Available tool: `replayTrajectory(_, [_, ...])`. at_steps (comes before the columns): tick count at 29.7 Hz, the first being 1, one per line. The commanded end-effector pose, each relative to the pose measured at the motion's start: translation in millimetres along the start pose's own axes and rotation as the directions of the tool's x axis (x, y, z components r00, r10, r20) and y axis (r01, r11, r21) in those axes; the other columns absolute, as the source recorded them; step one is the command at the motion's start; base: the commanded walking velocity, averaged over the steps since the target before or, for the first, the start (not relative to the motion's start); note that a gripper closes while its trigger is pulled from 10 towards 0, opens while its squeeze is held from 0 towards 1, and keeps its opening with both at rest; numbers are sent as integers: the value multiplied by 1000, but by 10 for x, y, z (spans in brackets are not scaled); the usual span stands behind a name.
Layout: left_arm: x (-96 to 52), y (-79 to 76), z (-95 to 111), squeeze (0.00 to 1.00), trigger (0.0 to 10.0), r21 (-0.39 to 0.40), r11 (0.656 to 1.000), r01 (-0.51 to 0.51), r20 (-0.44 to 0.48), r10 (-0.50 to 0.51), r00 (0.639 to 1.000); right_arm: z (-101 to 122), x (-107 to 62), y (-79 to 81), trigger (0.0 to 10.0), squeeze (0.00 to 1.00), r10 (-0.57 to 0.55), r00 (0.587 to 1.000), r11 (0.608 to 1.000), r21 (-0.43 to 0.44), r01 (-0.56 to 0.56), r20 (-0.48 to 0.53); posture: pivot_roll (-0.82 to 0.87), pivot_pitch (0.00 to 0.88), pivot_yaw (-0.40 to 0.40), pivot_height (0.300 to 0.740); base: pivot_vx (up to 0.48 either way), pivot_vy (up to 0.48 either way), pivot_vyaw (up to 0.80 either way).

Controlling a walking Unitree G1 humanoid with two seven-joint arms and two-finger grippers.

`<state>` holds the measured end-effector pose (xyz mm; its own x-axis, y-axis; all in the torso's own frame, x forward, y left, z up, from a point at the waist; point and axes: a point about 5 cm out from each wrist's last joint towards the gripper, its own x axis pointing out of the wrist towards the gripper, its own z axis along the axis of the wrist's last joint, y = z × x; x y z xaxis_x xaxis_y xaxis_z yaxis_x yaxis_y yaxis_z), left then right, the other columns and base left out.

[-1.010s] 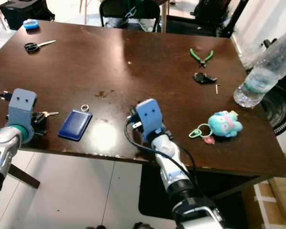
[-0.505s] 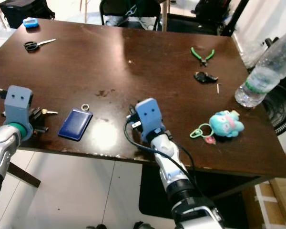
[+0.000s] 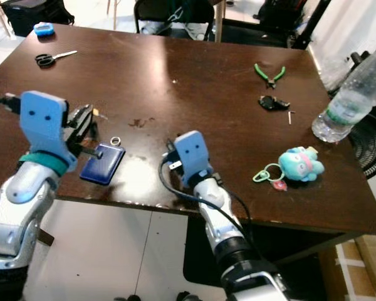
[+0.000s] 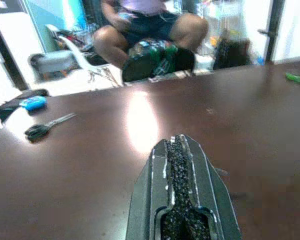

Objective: Hang keys on a hook

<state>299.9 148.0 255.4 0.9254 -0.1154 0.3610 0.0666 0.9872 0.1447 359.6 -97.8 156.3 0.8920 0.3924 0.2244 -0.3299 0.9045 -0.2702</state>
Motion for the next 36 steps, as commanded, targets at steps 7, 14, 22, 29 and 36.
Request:
replayTrajectory(7, [-104,10,-5,0,10000,19,999,-28,-43,28,999,-57,-14,4,10000,0,-2,1000,1000,-3,2,-19,-17,92,67,740,0,0,0])
replayTrajectory(14, [-249,-41,-135,0,10000,113,994,3,-87,7,996,-52,-12,1,10000,0,-5,1000,1000,-2,5,-13,-13,87,65,740,0,0,0])
replayTrajectory(22, [-497,90,-548,0,10000,119,988,-97,-220,121,968,-24,-13,20,10000,0,-2,1000,1000,8,2,12,-23,83,63,740,0,0,0])
replayTrajectory(29, [-455,113,-417,0,10000,96,992,-81,-194,99,976,161,-45,-25,10000,0,-10,995,1000,3,9,103,-21,65,70,740,0,0,0])
replayTrajectory(36, [-327,-142,-122,0,10000,-10,992,123,-88,-123,988,377,-233,-294,10000,0,-84,981,996,-24,90,176,-104,52,134,740,0,0,0])
